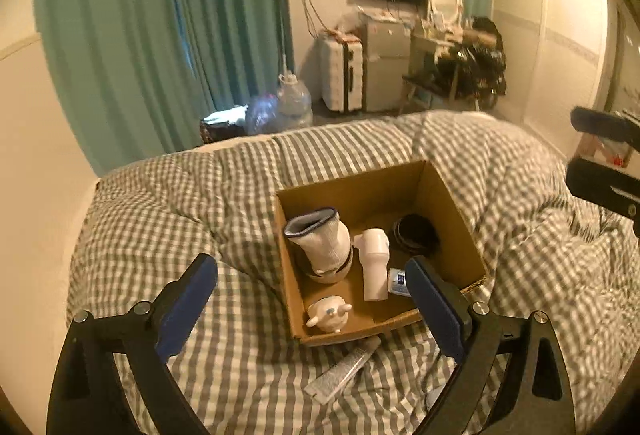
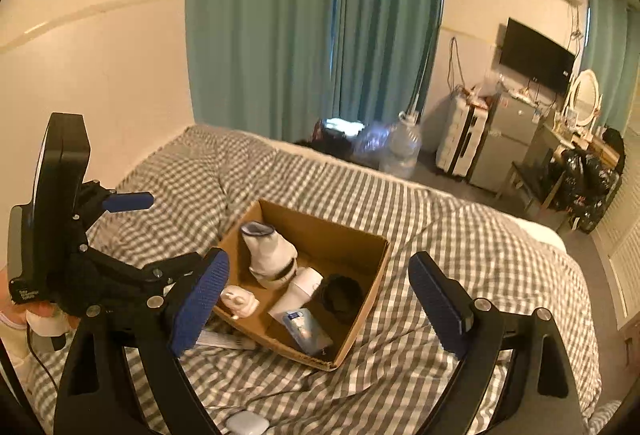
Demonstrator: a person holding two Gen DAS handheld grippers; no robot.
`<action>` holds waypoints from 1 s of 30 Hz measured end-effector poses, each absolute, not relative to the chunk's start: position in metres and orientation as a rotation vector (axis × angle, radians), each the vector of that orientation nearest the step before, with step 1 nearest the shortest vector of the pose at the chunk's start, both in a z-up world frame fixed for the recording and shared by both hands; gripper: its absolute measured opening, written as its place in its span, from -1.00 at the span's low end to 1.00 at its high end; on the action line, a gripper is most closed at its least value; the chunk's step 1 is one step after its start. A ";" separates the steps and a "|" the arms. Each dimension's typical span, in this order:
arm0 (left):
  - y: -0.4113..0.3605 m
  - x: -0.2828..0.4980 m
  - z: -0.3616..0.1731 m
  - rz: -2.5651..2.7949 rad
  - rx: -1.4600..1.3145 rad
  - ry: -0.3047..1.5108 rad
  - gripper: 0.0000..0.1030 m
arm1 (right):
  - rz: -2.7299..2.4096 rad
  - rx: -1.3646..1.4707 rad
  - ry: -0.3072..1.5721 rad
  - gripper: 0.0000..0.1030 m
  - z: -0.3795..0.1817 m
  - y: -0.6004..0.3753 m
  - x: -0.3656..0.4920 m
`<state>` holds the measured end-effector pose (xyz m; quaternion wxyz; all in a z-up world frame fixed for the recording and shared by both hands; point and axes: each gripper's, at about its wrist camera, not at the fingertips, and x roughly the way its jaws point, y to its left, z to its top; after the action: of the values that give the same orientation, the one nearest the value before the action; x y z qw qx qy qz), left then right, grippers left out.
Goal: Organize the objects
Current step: 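Withdraw both tools from the box toward the earbud case and tube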
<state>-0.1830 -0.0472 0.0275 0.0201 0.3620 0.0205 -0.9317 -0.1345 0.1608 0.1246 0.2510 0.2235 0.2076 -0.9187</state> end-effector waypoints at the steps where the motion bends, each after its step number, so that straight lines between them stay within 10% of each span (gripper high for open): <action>1: -0.050 -0.176 0.032 -2.887 1.110 0.076 0.90 | -2.504 0.600 0.570 0.78 0.127 0.161 -0.129; 13: -0.066 -0.095 0.029 -2.833 0.967 0.178 0.99 | -2.524 0.589 0.577 0.77 0.102 0.162 -0.072; 30: -0.064 -0.110 -0.103 -2.672 1.312 0.307 1.00 | -2.371 1.196 0.647 0.75 -0.103 0.170 -0.119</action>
<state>-0.1100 -0.0642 -0.1032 0.0744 0.4371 0.1025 -0.8904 -0.1186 0.1700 -0.1031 0.2026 0.4285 0.2317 -0.8495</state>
